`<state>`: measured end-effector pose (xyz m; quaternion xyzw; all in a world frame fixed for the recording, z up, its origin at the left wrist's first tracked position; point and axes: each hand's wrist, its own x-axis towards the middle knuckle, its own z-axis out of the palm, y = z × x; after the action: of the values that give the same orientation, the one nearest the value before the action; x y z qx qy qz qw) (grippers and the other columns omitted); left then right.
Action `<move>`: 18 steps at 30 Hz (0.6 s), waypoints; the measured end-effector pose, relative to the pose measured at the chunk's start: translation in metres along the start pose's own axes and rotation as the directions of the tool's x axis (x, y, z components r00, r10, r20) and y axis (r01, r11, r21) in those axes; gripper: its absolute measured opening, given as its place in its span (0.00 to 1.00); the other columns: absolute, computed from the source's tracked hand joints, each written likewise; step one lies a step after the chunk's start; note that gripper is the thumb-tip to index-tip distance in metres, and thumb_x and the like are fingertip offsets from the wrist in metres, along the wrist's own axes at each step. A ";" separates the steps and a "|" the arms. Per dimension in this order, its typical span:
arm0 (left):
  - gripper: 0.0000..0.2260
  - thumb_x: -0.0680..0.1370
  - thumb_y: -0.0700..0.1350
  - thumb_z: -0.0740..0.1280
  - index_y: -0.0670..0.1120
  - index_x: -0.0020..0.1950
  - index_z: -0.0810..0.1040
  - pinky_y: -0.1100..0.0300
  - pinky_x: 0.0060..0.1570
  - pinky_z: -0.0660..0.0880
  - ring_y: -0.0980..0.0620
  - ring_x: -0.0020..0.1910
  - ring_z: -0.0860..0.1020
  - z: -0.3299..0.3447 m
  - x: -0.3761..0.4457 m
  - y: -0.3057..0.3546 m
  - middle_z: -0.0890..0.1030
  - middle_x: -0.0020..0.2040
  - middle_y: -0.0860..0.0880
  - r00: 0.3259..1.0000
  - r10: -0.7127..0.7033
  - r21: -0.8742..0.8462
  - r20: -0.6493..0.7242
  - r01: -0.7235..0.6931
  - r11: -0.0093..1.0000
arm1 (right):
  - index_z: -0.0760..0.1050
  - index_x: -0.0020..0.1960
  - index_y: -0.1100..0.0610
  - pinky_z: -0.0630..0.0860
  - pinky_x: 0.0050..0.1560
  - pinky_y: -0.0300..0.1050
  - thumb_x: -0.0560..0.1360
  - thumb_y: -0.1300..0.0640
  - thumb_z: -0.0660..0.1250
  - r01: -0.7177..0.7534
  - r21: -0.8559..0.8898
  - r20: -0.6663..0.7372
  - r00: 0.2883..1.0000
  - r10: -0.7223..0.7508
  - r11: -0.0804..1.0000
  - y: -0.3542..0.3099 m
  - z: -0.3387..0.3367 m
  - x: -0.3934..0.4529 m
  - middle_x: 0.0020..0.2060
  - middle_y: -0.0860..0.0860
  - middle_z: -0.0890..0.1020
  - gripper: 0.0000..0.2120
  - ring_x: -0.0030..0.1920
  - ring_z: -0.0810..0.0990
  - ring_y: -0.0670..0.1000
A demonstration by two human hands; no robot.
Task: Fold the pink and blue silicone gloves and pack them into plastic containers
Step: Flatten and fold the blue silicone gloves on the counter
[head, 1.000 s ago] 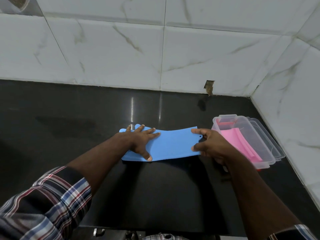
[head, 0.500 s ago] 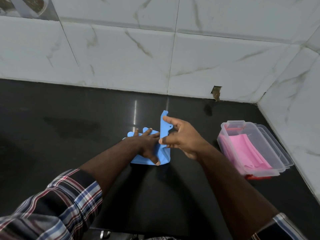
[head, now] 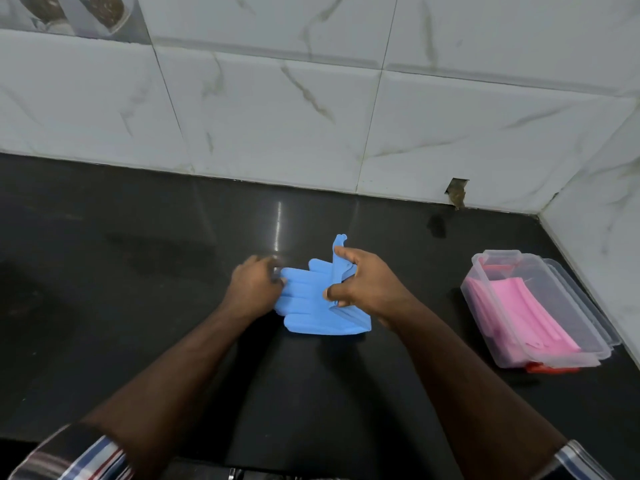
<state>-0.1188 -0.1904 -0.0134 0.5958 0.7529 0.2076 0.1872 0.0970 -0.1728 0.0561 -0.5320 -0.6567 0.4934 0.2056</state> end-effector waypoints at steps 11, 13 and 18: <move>0.09 0.80 0.40 0.66 0.52 0.52 0.85 0.46 0.53 0.82 0.48 0.41 0.84 0.012 -0.021 -0.021 0.87 0.44 0.46 0.974 -0.168 -0.551 0.155 0.226 0.803 | 0.70 0.65 0.65 0.80 0.44 0.47 0.67 0.64 0.73 -0.016 -0.402 0.019 0.999 0.026 0.916 -0.027 0.050 0.009 0.49 0.60 0.82 0.28 0.47 0.82 0.56; 0.10 0.80 0.41 0.66 0.52 0.54 0.85 0.45 0.53 0.81 0.48 0.43 0.85 0.013 -0.021 -0.023 0.87 0.43 0.49 0.974 -0.162 -0.555 0.156 0.222 0.802 | 0.73 0.48 0.63 0.71 0.31 0.29 0.69 0.66 0.70 0.001 -0.481 0.048 0.999 0.025 0.877 -0.029 0.060 0.013 0.34 0.53 0.77 0.10 0.34 0.77 0.51; 0.12 0.79 0.41 0.67 0.56 0.51 0.86 0.51 0.52 0.82 0.54 0.45 0.85 0.016 -0.021 -0.022 0.87 0.42 0.55 0.984 -0.116 -0.557 0.132 0.170 0.813 | 0.70 0.43 0.59 0.76 0.40 0.45 0.72 0.62 0.69 0.072 -0.602 0.049 0.997 -0.053 0.795 -0.034 0.091 0.024 0.38 0.53 0.77 0.07 0.42 0.80 0.53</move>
<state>-0.1240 -0.2141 -0.0377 0.4639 0.6906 0.3793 0.4049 -0.0002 -0.1879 0.0403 -0.5405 -0.7997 0.2595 0.0322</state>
